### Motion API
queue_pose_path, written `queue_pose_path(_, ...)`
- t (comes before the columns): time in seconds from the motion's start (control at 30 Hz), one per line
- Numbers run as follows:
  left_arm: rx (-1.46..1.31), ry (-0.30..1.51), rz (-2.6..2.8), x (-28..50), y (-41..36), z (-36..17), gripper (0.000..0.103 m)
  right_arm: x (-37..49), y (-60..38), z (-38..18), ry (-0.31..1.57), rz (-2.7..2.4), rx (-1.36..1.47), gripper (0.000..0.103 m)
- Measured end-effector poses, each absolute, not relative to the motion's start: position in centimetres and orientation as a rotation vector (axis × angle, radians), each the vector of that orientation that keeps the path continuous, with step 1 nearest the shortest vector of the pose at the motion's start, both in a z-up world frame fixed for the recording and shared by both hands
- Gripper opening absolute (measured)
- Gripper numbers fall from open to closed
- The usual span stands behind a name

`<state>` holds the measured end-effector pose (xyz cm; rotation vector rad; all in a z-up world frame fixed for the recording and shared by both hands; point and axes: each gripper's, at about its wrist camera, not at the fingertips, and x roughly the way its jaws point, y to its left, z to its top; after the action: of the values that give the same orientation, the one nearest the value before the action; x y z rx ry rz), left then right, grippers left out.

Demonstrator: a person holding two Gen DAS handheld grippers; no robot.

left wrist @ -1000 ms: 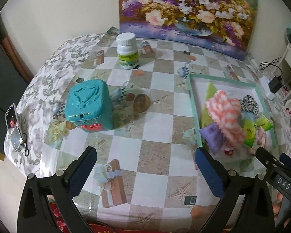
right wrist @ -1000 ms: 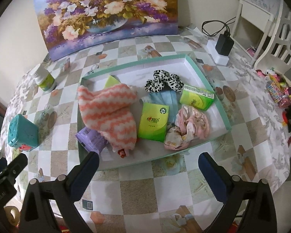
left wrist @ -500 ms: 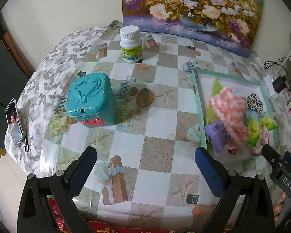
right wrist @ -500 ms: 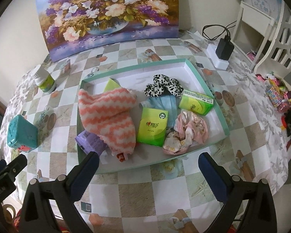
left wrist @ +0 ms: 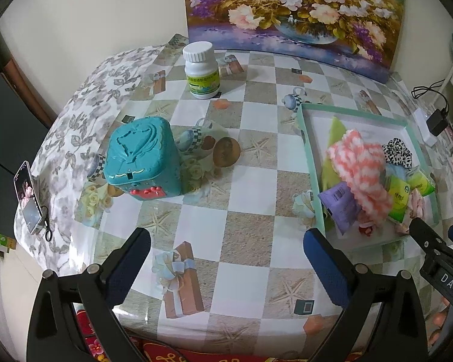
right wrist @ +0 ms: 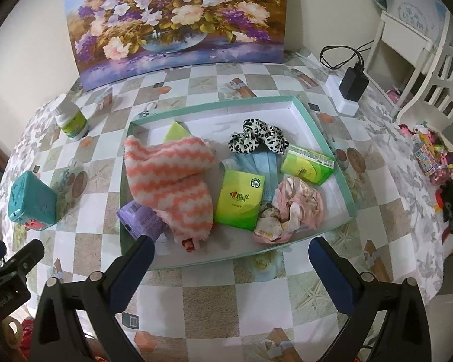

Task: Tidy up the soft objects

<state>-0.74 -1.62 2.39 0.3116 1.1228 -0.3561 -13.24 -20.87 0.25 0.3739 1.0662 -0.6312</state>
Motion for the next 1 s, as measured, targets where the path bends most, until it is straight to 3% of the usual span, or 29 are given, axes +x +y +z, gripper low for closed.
queue_pose_path(1.0, 0.331, 1.158, -0.295, -0.34, -1.04, 1.83, 0.101, -13.14, -21.01, -0.21, 1.09, -0.63, 0.353, 0.103)
